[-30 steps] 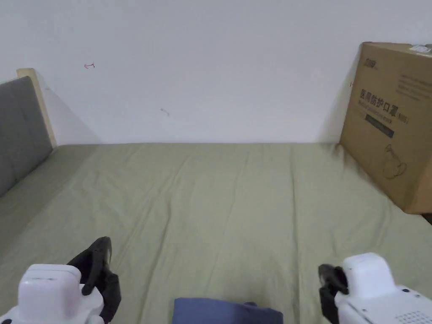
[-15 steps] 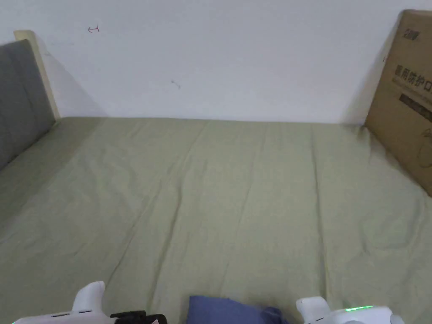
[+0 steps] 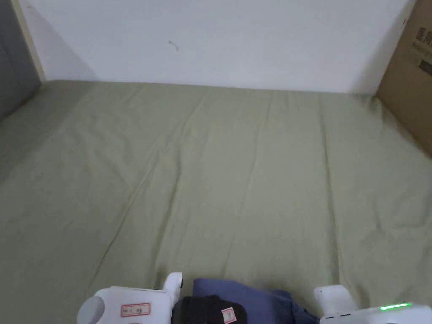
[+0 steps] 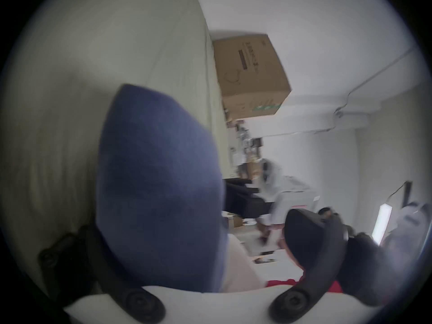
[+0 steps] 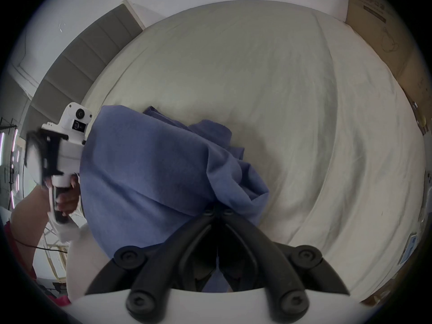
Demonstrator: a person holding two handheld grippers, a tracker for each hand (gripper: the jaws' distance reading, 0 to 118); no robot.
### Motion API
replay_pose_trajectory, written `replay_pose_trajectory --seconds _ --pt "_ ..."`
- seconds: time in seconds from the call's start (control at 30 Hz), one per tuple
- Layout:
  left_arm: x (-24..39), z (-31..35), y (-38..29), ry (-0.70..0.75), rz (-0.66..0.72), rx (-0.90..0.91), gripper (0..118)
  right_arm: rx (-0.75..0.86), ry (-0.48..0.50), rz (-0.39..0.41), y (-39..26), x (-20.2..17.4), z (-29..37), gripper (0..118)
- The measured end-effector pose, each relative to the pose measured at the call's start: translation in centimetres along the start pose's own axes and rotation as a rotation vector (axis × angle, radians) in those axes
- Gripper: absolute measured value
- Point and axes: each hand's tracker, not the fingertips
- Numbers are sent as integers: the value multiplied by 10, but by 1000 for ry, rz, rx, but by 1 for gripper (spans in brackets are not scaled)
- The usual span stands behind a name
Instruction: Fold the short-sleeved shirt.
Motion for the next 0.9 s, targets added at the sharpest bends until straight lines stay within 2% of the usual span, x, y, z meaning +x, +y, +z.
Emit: replay_pose_trajectory --seconds 0.03,0.07,0.1,0.13,0.17,0.3,0.4,0.5,0.63,0.77,0.87,0.9 --pt "5 -3 -1 87 -42 11 112 15 14 -20 -2 3 1 0" --pt "7 -3 -2 200 -72 11 88 28 25 -37 -5 5 3 0" --pt "7 -6 -3 333 -86 -5 24 40 34 -54 -7 7 6 0" --pt "2 -1 -4 321 -44 14 24 65 71 -78 -9 7 10 0" --pt "7 3 -4 187 14 39 24 78 59 -88 -11 8 15 0" --pt "52 19 -7 334 -178 26 24 123 36 -78 -22 1 36 0" --pt "85 67 2 442 -265 38 24 134 28 -73 -30 -5 52 0" --pt "108 139 16 655 -307 43 24 150 39 -69 -34 -10 67 0" --pt "119 234 30 1063 -306 28 24 166 1 -42 -34 -18 84 0" --pt "93 298 42 1492 -307 -76 25 197 -38 -40 -30 -22 95 0" --pt "61 330 53 1712 -202 -74 26 197 -51 -45 -26 -23 98 0" --pt "51 337 54 1755 -186 -76 36 197 -57 -48 -26 -23 97 0"
